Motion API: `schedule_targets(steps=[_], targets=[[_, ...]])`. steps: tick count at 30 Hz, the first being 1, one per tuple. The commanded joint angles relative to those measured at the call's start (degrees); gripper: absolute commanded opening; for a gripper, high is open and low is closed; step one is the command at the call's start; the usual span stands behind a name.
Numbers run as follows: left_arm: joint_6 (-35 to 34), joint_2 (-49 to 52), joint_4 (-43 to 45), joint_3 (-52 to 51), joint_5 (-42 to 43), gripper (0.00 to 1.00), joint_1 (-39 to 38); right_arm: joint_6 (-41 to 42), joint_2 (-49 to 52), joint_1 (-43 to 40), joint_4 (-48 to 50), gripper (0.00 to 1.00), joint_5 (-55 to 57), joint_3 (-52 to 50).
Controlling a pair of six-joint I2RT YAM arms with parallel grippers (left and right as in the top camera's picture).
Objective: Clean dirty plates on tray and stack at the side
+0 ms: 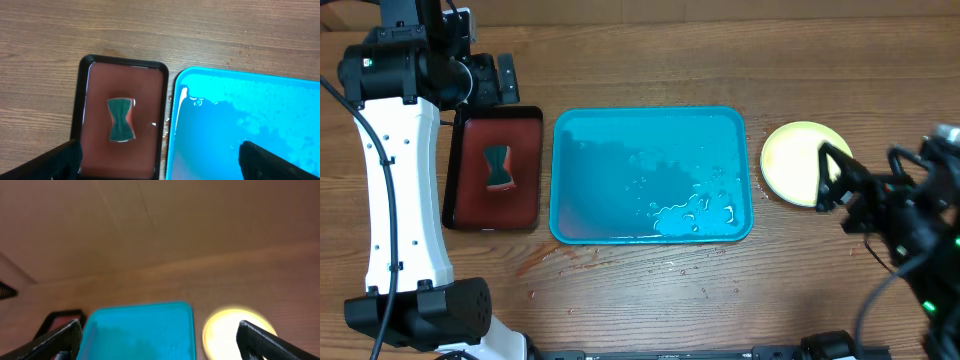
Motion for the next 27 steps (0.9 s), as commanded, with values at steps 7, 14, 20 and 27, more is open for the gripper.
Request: schedule_targets(steps=[7, 14, 20, 27], targets=[[-0.17, 0.15, -0.04, 0.09, 0.70, 1.00, 0.22, -2.97, -15.06, 0.07, 37.24, 1.00, -0.98, -42.56], [-0.17, 0.15, -0.04, 0.09, 0.70, 1.00, 0.22, -3.56, -32.59, 0.07, 48.87, 1.00, -0.68, -65.75], [-0.17, 0.15, -0.04, 0.09, 0.70, 1.00, 0.22, -3.63, -42.82, 0.07, 49.18, 1.00, 1.49, -73.88], [-0.17, 0.15, -0.04, 0.09, 0.70, 1.00, 0.22, -4.13, -45.18, 0.07, 50.62, 1.00, 1.44, -77.70]])
